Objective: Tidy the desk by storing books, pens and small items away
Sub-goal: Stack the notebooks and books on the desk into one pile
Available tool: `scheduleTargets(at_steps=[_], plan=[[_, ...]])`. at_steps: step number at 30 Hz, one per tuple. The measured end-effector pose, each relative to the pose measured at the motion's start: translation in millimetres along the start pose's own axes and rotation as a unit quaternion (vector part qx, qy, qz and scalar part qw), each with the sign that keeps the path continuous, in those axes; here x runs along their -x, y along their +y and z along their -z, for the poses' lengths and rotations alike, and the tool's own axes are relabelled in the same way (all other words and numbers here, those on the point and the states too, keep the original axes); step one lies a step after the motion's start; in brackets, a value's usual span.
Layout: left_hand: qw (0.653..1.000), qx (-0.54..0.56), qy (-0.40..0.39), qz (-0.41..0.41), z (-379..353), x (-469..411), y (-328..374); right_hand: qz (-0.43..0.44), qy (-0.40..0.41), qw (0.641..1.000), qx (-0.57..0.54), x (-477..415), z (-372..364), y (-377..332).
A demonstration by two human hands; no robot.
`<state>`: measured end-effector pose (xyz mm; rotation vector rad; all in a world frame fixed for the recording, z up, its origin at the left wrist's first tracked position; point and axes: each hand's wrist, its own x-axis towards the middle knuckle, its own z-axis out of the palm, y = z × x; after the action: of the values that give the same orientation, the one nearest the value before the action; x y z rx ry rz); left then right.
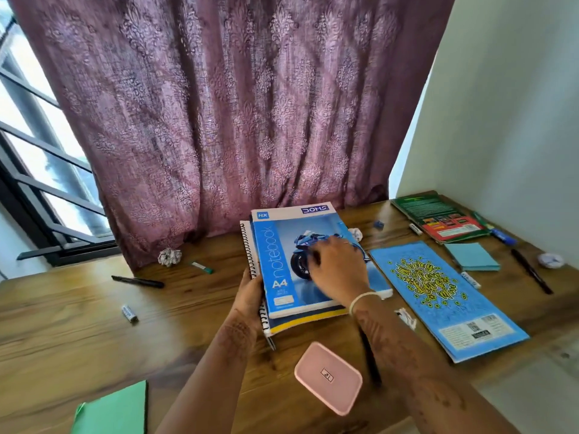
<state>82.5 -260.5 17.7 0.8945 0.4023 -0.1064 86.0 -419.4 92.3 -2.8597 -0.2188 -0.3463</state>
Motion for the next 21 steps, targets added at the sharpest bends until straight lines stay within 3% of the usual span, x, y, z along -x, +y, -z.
scheduleTargets(at_steps=[3,5,6,8,10,16,21], plan=[[1.0,-0.018,-0.009,0.0,0.5,-3.0,-1.0,-0.125,0.015,0.992,0.029,-6.1,-4.8,47.4],[0.999,-0.025,-0.025,0.009,-1.0,-5.5,-1.6,-0.211,-0.006,0.974,-0.078,-7.8,-3.5,74.1],[0.999,-0.029,-0.036,0.016,-2.8,-6.1,-1.7,-0.248,-0.027,0.949,-0.19,-7.6,-0.7,83.8],[0.997,-0.035,-0.064,0.028,-9.3,-7.7,-3.6,-0.299,-0.062,0.864,-0.401,-0.9,7.7,94.3],[0.994,-0.046,-0.088,0.043,-16.8,-10.3,-7.9,-0.312,-0.087,0.816,-0.479,8.0,10.3,102.3],[0.973,-0.088,-0.179,0.117,-46.2,-15.9,-21.7,-0.339,-0.012,0.784,-0.519,33.7,10.3,130.2],[0.957,-0.137,-0.215,0.137,-72.9,-9.2,-34.6,-0.344,-0.003,0.765,-0.544,46.5,11.8,160.6]])
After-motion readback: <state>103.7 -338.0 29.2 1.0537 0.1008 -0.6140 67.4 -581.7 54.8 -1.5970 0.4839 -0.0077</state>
